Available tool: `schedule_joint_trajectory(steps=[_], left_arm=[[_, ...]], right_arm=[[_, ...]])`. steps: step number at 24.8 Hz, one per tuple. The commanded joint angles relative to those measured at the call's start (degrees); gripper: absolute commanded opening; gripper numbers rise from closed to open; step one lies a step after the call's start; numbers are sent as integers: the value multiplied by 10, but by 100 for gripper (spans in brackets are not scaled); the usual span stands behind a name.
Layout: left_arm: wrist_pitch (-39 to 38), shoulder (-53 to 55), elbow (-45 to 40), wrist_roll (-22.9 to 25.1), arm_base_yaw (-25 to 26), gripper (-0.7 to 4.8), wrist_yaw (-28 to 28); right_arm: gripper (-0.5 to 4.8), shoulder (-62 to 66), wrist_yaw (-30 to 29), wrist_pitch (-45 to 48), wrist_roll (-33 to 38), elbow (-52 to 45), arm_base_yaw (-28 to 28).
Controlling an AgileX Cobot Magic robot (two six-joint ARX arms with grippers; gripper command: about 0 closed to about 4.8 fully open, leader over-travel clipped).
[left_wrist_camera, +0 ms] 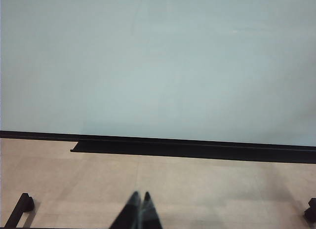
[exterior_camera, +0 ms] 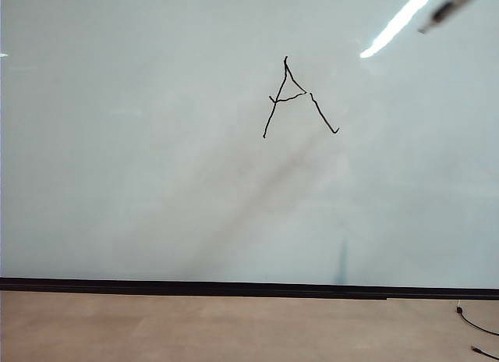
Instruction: Pick up the pen on the shelf to the right of the whiteboard and write the letter A.
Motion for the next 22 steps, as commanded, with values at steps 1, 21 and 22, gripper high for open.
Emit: schedule_joint_trajectory(steps=[1, 21, 22], left_arm=[[3, 0, 2, 2, 0, -4, 1], [2, 0, 2, 2, 0, -4, 0], [2, 0, 2, 2, 0, -5, 0]], right_arm=[[-5, -114, 6, -40, 2, -58, 0], [-5, -271, -31, -9, 56, -212, 8], [-5, -271, -34, 8, 56, -222, 8]])
